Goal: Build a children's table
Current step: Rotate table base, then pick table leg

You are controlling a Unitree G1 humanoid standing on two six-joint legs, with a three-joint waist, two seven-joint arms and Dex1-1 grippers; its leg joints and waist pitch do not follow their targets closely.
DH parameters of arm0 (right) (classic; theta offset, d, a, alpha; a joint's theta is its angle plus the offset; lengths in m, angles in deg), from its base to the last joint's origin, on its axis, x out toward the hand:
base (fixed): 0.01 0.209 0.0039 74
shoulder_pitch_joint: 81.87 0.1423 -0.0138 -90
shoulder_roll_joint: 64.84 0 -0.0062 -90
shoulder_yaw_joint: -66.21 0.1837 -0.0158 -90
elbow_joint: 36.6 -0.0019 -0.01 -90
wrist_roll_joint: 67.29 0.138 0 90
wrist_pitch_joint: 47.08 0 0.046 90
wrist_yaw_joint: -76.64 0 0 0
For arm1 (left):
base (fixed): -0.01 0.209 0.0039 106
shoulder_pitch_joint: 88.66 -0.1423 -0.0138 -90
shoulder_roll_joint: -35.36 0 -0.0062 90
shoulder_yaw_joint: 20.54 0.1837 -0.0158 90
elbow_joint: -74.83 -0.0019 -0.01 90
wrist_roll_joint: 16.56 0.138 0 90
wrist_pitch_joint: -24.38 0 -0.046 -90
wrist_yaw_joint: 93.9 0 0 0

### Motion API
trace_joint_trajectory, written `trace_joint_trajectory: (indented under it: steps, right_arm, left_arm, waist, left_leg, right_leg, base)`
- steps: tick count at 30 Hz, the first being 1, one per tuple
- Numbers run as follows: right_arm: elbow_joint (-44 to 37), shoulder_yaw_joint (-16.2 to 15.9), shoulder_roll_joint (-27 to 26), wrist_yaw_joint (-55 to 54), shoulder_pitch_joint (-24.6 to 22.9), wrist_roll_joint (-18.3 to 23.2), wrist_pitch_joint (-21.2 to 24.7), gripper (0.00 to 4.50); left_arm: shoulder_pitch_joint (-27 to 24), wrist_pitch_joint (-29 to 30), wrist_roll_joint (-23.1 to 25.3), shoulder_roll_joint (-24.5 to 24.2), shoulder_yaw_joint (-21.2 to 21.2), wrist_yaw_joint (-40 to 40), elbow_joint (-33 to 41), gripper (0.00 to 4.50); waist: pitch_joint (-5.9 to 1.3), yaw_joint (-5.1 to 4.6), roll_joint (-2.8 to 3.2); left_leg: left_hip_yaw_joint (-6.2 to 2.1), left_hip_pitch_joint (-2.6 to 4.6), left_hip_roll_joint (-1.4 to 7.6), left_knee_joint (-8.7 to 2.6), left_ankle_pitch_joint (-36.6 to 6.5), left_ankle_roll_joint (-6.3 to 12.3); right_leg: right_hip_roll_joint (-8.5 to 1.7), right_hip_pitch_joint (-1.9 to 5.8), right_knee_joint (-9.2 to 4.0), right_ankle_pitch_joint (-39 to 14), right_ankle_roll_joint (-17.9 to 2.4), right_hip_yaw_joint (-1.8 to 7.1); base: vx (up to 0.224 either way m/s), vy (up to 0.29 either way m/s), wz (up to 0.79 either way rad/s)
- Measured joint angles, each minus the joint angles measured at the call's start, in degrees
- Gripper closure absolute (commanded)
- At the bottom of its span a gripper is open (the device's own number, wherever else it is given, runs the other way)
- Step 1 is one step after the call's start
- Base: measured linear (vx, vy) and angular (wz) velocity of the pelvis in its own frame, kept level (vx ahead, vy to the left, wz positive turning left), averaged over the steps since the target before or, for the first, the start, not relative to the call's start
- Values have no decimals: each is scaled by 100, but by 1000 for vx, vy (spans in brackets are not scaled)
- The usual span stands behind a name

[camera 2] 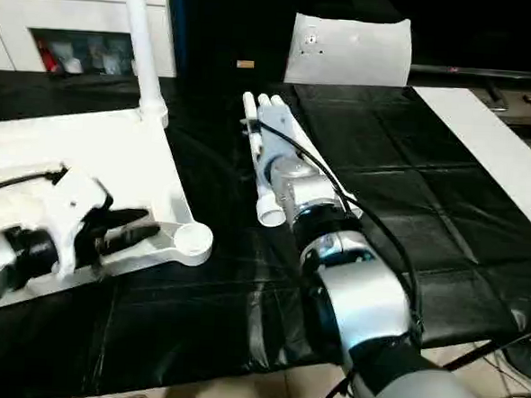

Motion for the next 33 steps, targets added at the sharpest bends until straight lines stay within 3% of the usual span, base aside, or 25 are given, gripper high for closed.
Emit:
trace_joint_trajectory:
  steps: [5, 9, 10, 14, 16, 25, 33]
  right_arm:
    - [214, 81, -24, -27, 39, 4, 18, 0]
    - [337, 279, -78, 0, 49, 89, 234, 0]
    - [344, 349, -93, 4, 60, 144, 294, 29]
    - [407, 540, -95, -5, 177, 280, 522, 48]
    - [413, 629, -93, -3, 195, 338, 599, 79]
    - [421, 790, 19, 143, 241, 385, 1080, 135]
    - [421, 947, 69, 139, 247, 401, 1246, 219]
  left_arm:
    - [-37, 409, -135, -143, -131, 79, 391, 201]
    - [-219, 650, -179, -243, -270, 164, 655, 169]
    - [-249, 695, -186, -275, -283, 166, 671, 153]
    - [-260, 796, -238, -384, -291, 166, 748, 143]
    - [-255, 891, -301, -380, -300, 215, 804, 108]
    - [-211, 1054, -484, -435, -361, 248, 873, 108]
    - [-209, 1109, -542, -456, -350, 331, 886, 108]
  waist:
    - [47, 0, -41]
    - [128, 3, -84]
    - [126, 3, -90]
    - [131, 2, -98]
    - [134, 2, -103]
    - [136, 5, -130]
    - [132, 11, -137]
  left_leg:
    - [0, -10, -1, -2, 0, 1]
    - [1, -52, -1, -4, 0, 0]
    - [1, -74, -1, -3, 2, -2]
    - [2, -88, -1, -4, 2, -1]
    - [3, -88, -1, -4, 2, -2]
    - [2, -82, 0, -3, 5, -6]
    - [3, -81, 0, -2, 5, -6]
  right_leg:
    - [0, -10, -5, 0, 0, 1]
    - [0, -59, 0, 7, -13, 2]
    - [0, -81, 1, 11, -19, 2]
    - [0, -93, -3, 11, -19, 1]
    - [0, -92, -3, 11, -19, 1]
    - [0, -89, 2, 11, -19, 1]
    - [0, -88, 4, 12, -19, 1]
  base:
    - [0, 0, 0]
    - [0, 0, 0]
    - [0, 0, 0]
    - [0, 0, 0]
    - [0, 0, 0]
    - [0, 0, 0]
    - [0, 0, 0]
